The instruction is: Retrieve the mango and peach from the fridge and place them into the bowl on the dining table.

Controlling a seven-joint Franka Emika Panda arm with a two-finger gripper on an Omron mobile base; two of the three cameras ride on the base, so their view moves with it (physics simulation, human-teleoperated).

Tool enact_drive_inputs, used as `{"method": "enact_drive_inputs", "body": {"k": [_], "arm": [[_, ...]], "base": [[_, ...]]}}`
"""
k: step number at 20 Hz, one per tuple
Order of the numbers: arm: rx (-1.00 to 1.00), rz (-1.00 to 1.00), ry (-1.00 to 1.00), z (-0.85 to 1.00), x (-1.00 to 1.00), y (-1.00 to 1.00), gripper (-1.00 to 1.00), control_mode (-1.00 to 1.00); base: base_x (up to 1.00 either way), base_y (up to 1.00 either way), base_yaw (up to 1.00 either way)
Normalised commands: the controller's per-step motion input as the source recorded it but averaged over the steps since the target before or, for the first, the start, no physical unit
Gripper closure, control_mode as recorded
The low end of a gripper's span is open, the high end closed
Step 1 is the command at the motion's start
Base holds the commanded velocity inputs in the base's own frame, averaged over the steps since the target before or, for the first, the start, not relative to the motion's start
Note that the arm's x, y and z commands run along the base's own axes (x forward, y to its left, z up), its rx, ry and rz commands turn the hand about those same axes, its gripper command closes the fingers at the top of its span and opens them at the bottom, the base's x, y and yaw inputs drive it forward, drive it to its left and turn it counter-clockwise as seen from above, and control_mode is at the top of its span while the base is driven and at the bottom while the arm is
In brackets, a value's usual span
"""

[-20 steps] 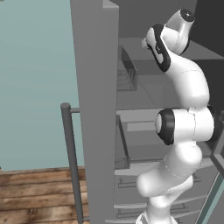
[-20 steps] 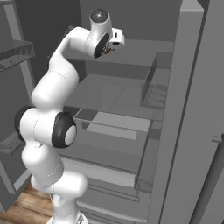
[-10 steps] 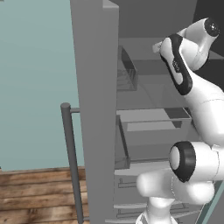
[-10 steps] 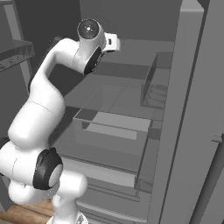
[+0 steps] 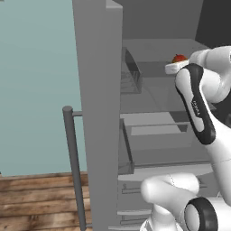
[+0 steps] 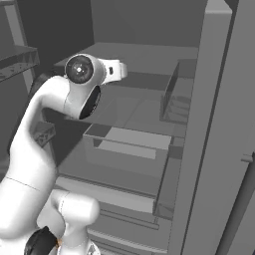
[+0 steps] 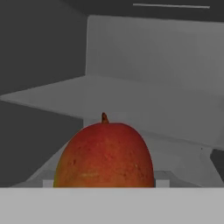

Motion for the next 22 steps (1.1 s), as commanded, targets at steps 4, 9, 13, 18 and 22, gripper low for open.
{"method": "enact_drive_inputs", "body": {"k": [4,9,13,18,22], "arm": [[0.00,0.00,-0.06,0.00,-0.85,0.00,1.00,-1.00],[0.00,0.01,-0.02,0.00,-0.74,0.00,1.00,-1.00],[0.00,0.00,0.00,0.00,0.00,0.00,1.00,1.00],[0.00,0.00,0.00,0.00,0.00,0.00,1.00,1.00],[0.00,0.00,0.00,0.00,0.00,0.00,1.00,1.00]], "base": [[0.00,0.00,0.00],[0.00,0.00,0.00],[-0.85,0.00,0.02],[-0.91,0.00,0.01],[-0.97,0.00,0.03]]}}
